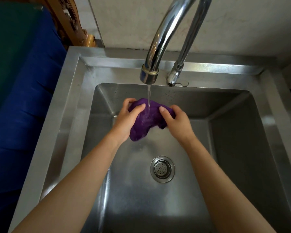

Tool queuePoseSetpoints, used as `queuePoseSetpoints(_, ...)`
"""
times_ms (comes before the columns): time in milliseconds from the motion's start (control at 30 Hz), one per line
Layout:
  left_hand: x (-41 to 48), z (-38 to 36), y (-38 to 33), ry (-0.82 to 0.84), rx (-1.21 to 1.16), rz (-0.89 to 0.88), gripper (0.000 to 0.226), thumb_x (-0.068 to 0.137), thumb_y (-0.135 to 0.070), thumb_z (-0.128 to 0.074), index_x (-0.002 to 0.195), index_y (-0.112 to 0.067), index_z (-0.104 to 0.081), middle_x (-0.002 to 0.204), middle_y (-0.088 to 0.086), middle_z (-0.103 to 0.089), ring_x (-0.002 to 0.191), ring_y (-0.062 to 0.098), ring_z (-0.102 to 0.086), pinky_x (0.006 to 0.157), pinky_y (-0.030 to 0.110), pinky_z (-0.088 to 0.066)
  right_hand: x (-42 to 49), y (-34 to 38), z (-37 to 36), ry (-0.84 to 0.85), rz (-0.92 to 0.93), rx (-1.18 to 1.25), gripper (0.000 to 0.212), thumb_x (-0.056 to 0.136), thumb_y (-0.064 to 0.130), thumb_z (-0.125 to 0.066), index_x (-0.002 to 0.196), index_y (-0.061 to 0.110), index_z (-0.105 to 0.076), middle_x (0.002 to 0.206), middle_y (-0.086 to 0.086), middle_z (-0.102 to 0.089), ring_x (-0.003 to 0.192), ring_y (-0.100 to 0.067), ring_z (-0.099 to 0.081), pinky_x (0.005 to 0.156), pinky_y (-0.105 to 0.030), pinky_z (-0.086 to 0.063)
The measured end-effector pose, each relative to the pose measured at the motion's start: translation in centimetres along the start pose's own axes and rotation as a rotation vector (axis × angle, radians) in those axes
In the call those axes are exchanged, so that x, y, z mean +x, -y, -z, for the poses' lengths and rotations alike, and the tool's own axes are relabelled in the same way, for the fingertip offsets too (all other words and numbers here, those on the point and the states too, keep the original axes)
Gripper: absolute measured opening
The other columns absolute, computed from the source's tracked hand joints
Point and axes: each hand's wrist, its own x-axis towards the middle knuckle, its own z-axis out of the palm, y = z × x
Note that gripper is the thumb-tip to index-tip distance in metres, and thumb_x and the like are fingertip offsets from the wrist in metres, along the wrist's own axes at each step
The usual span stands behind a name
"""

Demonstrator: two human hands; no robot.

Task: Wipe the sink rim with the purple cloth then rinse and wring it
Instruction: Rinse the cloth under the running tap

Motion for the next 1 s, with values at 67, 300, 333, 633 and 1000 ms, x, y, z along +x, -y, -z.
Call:
queuePoseSetpoints(67,-0.1,-1.0,-0.3,-0.089,-0.135,0.012,0.005,0.086,-0.021,-0.062,0.087,-0.026,-0.061,0.086,0.001,-0.067,0.079,0.016,-0.064,0.068,0.028,-0.052,-1.0,1.0,-1.6,-0.036,0.093,0.024,0.035,0.092,0.033,-0.054,0.063,0.021,-0.038,0.056,0.007,-0.045,0.05,-0.004,-0.041,0.048,-0.015,-0.035)
queuePoseSetpoints(300,-0.7,-3.4,-0.6,-0.059,-0.176,0.135,0.057,0.093,-0.029,-0.047,0.037,-0.023,-0.053,0.042,-0.01,-0.048,0.044,0.004,-0.047,0.053,0.023,-0.038,-1.1,4.1,-5.4,-0.247,0.091,-0.276,0.052,0.097,0.048,-0.03,0.084,0.009,-0.062,0.087,-0.017,-0.069,0.085,-0.037,-0.062,0.071,-0.039,-0.047)
queuePoseSetpoints(333,-0.8,-3.5,-0.6,-0.047,-0.181,0.143,0.053,0.092,-0.029,-0.049,0.04,-0.023,-0.053,0.045,-0.009,-0.048,0.046,0.006,-0.047,0.055,0.024,-0.038,-0.5,4.1,-5.3,-0.281,0.071,-0.299,0.053,0.099,0.045,-0.028,0.087,0.006,-0.063,0.089,-0.018,-0.069,0.087,-0.038,-0.062,0.07,-0.038,-0.044)
queuePoseSetpoints(633,-2.0,-3.7,-2.3,-0.18,-0.063,0.026,0.044,0.093,-0.042,-0.047,0.056,-0.018,-0.047,0.056,0.0,-0.047,0.06,0.017,-0.048,0.061,0.032,-0.042,0.2,3.3,-3.8,-0.14,-0.006,-0.04,0.042,0.096,0.051,-0.028,0.091,0.014,-0.048,0.082,-0.007,-0.064,0.081,-0.029,-0.061,0.071,-0.038,-0.047)
queuePoseSetpoints(1000,-2.4,-4.1,-2.4,-0.129,-0.121,0.143,0.048,0.092,-0.031,-0.047,0.045,-0.022,-0.056,0.045,-0.007,-0.051,0.051,0.012,-0.05,0.049,0.024,-0.04,1.7,4.6,-3.9,-0.247,0.054,-0.306,0.041,0.099,0.043,-0.029,0.083,0.013,-0.052,0.087,-0.014,-0.066,0.085,-0.033,-0.06,0.065,-0.033,-0.037)
